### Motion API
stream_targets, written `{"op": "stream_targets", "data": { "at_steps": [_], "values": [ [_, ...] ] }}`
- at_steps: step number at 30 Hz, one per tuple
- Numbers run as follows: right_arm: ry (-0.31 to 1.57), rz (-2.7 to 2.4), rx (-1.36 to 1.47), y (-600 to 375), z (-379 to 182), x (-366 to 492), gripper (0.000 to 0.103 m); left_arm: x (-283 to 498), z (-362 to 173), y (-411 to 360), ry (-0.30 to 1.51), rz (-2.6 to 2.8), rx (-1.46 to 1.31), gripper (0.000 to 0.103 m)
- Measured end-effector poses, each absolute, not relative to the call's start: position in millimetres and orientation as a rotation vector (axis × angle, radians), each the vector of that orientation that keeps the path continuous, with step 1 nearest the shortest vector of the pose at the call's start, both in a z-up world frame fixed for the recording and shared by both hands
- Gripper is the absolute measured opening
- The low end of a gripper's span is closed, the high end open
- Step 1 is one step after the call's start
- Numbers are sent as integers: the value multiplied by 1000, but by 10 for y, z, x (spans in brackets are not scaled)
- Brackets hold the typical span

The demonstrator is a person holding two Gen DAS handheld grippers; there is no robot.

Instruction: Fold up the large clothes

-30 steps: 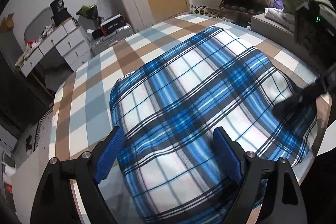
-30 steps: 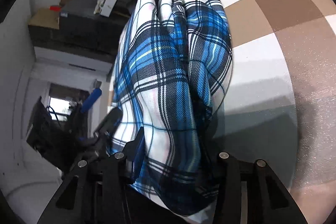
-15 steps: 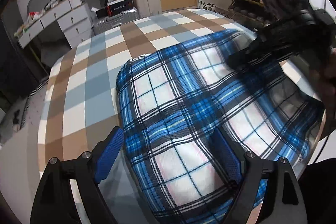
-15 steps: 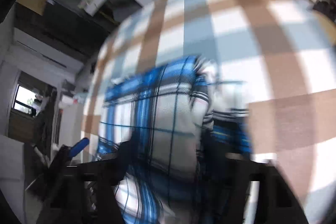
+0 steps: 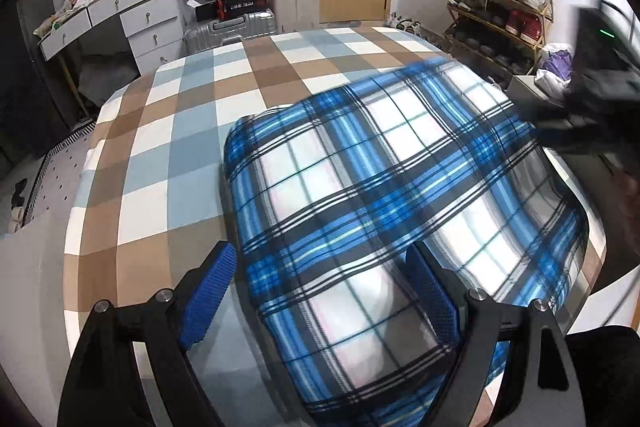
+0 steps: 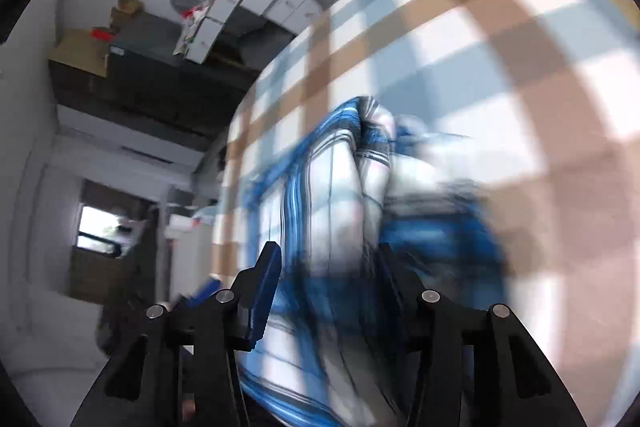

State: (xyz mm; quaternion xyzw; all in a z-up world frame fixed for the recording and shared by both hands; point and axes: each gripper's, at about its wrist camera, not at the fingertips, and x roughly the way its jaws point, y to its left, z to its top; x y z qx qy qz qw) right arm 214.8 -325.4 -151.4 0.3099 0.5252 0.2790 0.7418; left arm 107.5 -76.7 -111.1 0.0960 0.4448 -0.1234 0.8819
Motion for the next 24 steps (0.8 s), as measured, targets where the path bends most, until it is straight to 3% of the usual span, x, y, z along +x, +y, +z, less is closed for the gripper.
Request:
{"op": "stream_targets", "data": {
  "at_steps": [1,5,13,15,20,24],
  "values": [
    [1124,594,638,-3403,-1424,1972,50,1066,-1101,-777,926,-261,206,84],
    [1020,532,529,-3772,-1086,1236,84,1053,-1073,-789,933,-276,185,84],
    [1187,411,528,-3505,-1432,945,82,1057,-1089,-781,946,-282,165,84],
    [1170,443,573,-3264,-1502,1139,72,1049,-1109,-757,955,-275,164,84],
    [1073,622,591,-2775,-1223,1230,12,1043,-1131,-647,972,-267,157,84],
    [1039,807,814,-2621,-1184,1328,7,1022,-1096,-554,970,-264,128,84]
  ]
}}
